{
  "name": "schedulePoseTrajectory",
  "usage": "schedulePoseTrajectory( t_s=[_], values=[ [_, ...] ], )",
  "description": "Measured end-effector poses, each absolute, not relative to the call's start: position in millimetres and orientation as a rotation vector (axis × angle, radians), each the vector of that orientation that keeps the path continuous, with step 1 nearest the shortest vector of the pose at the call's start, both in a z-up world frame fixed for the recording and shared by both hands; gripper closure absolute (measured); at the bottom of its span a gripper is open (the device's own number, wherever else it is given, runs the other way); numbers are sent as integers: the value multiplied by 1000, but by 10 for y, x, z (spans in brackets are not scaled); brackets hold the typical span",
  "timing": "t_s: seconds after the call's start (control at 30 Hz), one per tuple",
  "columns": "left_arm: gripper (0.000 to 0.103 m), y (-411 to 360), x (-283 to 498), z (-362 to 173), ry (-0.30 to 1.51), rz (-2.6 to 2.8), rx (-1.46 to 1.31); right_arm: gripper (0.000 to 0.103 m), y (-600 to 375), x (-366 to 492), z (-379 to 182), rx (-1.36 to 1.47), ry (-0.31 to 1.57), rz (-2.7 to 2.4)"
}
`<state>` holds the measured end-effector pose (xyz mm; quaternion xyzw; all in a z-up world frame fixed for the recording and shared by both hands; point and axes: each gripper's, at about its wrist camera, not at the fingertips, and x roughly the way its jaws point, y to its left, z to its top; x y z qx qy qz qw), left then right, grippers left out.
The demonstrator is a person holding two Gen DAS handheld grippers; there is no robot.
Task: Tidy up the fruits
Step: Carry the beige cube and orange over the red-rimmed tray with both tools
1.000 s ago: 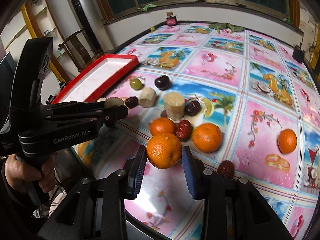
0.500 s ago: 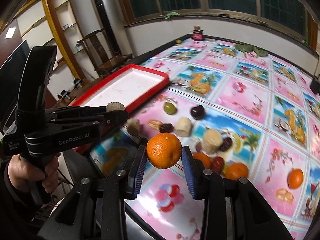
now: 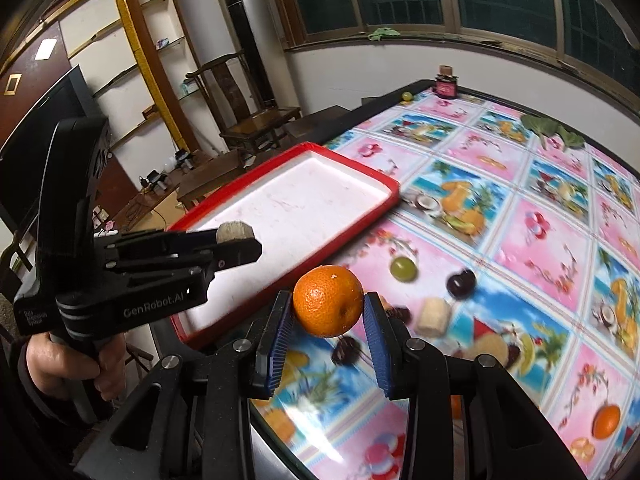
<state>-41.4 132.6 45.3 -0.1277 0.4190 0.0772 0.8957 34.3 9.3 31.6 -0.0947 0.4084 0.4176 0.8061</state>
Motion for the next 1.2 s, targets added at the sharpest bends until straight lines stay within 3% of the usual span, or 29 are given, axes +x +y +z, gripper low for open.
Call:
schedulePoseTrajectory(
  t_s=[0.63, 1.2],
  values=[
    [71, 1929, -517, 215, 885, 253, -346, 67, 847, 600, 237, -209, 881, 990],
    [71, 2234, -514, -85, 945, 317, -374, 67, 1399, 675, -314, -299, 984, 1039]
  ],
)
